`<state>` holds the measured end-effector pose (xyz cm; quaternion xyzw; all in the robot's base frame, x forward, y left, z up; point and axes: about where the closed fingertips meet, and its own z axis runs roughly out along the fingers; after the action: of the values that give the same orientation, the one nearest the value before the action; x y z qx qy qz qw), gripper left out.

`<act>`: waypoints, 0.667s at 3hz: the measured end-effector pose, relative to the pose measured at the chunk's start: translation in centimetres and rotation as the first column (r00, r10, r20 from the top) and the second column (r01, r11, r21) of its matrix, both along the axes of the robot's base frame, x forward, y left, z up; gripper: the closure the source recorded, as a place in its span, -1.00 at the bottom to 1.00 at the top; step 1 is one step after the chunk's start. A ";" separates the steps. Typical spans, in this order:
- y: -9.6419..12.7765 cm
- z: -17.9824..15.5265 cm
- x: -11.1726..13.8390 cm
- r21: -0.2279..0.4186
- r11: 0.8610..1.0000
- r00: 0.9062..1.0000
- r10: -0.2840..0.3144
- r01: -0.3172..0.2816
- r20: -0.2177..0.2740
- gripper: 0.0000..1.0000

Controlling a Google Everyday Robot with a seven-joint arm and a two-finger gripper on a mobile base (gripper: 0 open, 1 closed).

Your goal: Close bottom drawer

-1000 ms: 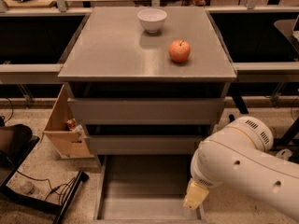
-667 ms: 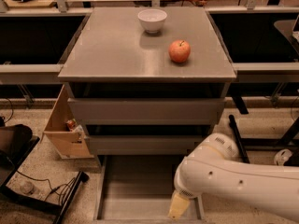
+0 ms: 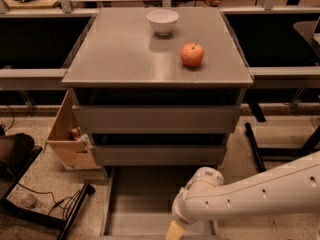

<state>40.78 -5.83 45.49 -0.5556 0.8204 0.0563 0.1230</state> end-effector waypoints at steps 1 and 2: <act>0.2 -5.3 0.8 0.016 1.000 1.000 -0.009 0.009 -0.004 -1.00; 0.3 -5.6 0.8 0.015 1.000 1.000 -0.009 0.009 -0.011 -1.00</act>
Offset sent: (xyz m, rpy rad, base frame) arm 0.0074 0.0018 -0.0416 0.0241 0.0197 -0.0390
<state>41.55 -5.50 39.85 -0.5507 0.8230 0.0652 0.1230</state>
